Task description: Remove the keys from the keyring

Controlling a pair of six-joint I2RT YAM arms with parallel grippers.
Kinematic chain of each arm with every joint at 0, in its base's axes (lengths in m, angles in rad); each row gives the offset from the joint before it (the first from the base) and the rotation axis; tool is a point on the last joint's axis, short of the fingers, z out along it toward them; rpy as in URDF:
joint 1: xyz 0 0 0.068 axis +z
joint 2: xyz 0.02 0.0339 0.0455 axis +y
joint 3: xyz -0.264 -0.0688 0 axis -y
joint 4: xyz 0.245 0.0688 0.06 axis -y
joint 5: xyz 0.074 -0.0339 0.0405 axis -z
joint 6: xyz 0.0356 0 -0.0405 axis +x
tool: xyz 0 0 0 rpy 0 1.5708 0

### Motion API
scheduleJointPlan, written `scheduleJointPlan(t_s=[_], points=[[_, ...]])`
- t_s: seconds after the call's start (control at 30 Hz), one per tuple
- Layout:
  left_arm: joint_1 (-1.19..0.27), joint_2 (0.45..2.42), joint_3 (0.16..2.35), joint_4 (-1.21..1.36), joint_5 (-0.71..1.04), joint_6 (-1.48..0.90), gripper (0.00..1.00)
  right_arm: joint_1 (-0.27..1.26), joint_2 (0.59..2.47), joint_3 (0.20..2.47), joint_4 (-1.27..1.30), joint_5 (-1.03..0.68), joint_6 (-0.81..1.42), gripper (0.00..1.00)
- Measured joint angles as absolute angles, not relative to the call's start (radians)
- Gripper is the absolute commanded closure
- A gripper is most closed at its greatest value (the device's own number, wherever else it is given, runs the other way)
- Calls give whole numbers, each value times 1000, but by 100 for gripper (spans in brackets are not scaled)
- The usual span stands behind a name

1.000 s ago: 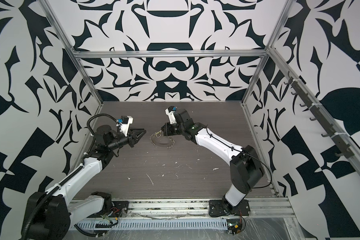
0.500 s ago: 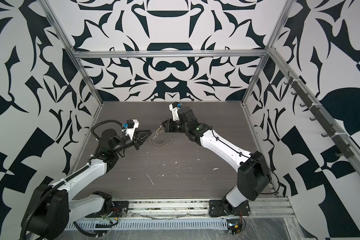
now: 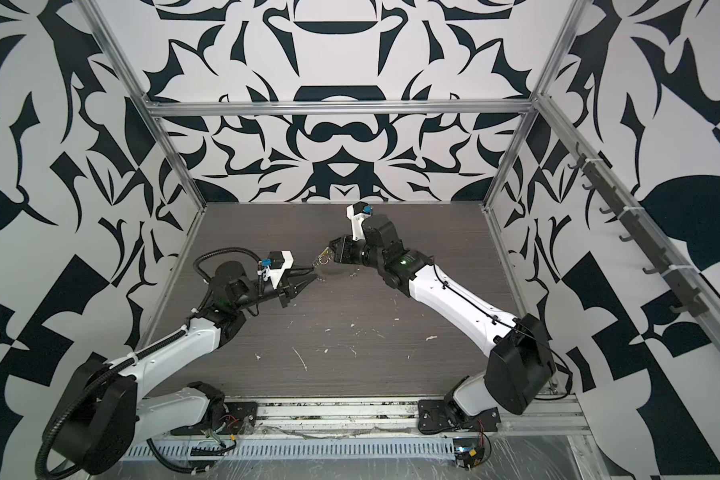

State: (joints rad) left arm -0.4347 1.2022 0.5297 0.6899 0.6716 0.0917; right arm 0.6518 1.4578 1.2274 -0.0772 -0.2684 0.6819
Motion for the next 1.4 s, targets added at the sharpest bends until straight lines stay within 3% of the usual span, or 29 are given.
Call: scheduleJointPlan(t_s=[0.77,1.4], points=[[-435,1333,608,756,600,-39,92,650,1427,1203,-77,-266,681,100],[-455,1396,663,790,610,-88,91,650,1427,1203,-77,-273,681,100]])
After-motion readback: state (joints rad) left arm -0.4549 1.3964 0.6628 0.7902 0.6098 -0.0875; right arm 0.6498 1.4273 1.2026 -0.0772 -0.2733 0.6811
